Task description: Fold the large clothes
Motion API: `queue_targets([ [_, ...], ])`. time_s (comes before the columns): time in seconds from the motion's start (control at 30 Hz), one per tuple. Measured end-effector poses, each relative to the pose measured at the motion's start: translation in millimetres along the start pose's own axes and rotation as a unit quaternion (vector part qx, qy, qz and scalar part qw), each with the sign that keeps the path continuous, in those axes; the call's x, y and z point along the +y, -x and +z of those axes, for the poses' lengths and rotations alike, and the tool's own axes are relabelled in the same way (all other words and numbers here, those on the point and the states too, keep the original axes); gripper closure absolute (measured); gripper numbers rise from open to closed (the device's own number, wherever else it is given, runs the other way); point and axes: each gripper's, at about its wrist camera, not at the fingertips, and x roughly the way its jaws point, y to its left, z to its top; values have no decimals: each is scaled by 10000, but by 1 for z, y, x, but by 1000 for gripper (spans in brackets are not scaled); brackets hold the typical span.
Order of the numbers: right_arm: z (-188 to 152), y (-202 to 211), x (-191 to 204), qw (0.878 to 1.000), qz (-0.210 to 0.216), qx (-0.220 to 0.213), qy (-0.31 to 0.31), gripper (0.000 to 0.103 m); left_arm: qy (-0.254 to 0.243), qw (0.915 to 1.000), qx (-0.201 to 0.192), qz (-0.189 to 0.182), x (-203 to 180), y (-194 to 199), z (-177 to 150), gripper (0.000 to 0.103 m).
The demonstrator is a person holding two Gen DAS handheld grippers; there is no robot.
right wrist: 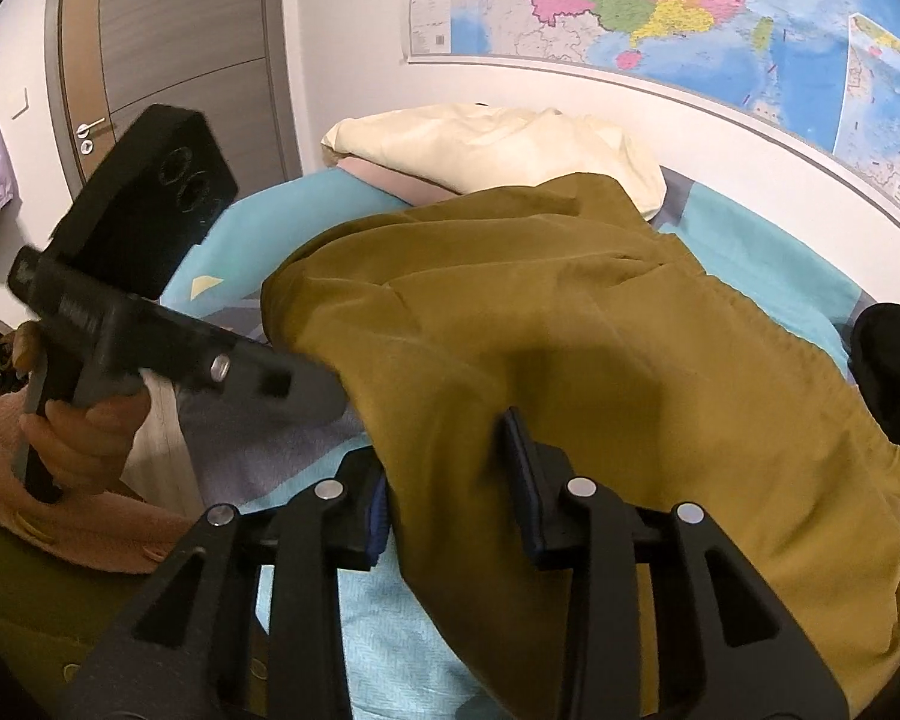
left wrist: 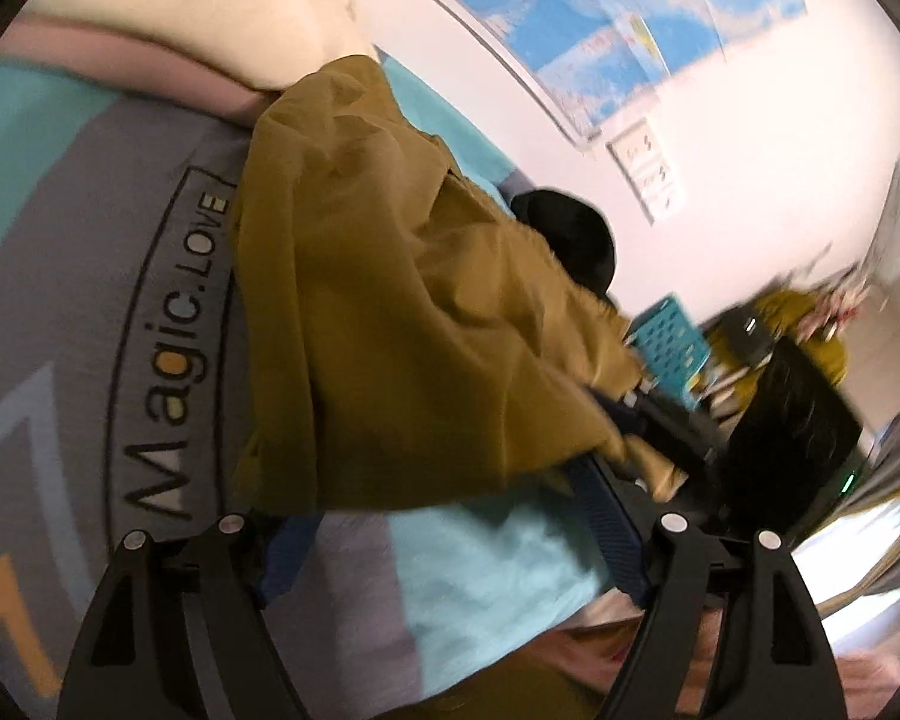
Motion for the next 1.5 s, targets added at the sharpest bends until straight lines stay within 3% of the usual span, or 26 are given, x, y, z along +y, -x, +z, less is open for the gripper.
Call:
queue_targets([
  [0.17,-4,8,-7,9991,303,-46,-303,55,218,9992,-138,-309,-1,-4,1,23],
  [0.27,-11,20,-6,9986,341,-139,-379,51,450,9962,-342,-663,2,-2,5,17],
  [0.33,-19,32,-11,9970,442,-217,-591,50,486,9958,-380,-672,1,-5,10,17],
  [0.47,-41,61,-28,9885,706,-392,-1277,44,354,9983,-268,-372,-9,-19,18,17],
  [0.63,-85,109,-52,9643,1053,-753,-2309,32,-219,9986,-69,474,-30,-47,30,17],
  [0.7,-104,124,-61,9527,1096,-805,-2718,30,-443,9969,-67,640,-37,-57,34,17],
  [0.77,-130,138,-72,9379,957,-778,-3243,28,-432,9967,-39,687,-36,-62,39,19],
  [0.83,-152,148,-79,9239,849,-745,-3656,27,-282,9969,-16,728,-32,-66,44,37],
  [1.0,-193,163,-95,8842,434,-815,-4578,27,-408,9943,97,983,-33,-65,43,53],
  [1.1,-197,163,-104,8731,-68,-864,-4798,26,-523,9929,105,1063,-36,-64,43,54],
  [1.23,-195,154,-118,8582,-413,-1006,-5017,27,-582,9921,144,1100,-35,-63,43,53],
  [1.43,-179,139,-118,8608,-956,-1106,-4875,13,-563,9930,175,1021,-34,-65,43,45],
  [1.5,-173,133,-115,8566,-1145,-1190,-4888,11,-620,9927,180,1019,-36,-66,42,42],
])
